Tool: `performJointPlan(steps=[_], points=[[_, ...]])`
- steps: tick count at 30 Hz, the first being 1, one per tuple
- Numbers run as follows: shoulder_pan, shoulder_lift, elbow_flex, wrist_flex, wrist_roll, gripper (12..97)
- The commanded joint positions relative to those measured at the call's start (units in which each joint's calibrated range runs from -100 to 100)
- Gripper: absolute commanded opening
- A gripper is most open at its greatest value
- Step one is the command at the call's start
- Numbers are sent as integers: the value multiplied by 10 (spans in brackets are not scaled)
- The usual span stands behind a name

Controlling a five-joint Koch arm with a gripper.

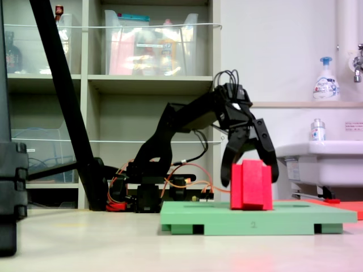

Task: Put the cross columnar block into the corresponding hole

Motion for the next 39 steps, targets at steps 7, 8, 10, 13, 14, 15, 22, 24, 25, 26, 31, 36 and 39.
performJointPlan(steps=[7, 8, 10, 13, 14, 15, 22, 24, 25, 26, 31, 36, 39], points=[[-3, 7, 14, 50, 2, 444], [-4, 11, 14, 58, 3, 444], [-7, 24, 14, 72, 3, 445], [-11, 38, 14, 91, 3, 446], [-13, 42, 14, 96, 3, 448], [-14, 47, 14, 103, 3, 450], [-21, 81, 14, 135, 3, 452], [-22, 91, 14, 142, 3, 454], [-22, 95, 14, 145, 3, 458], [-22, 99, 14, 146, 3, 460], [-24, 113, 15, 150, 3, 460], [-24, 116, 15, 150, 3, 460], [-25, 123, 15, 161, 3, 464]])
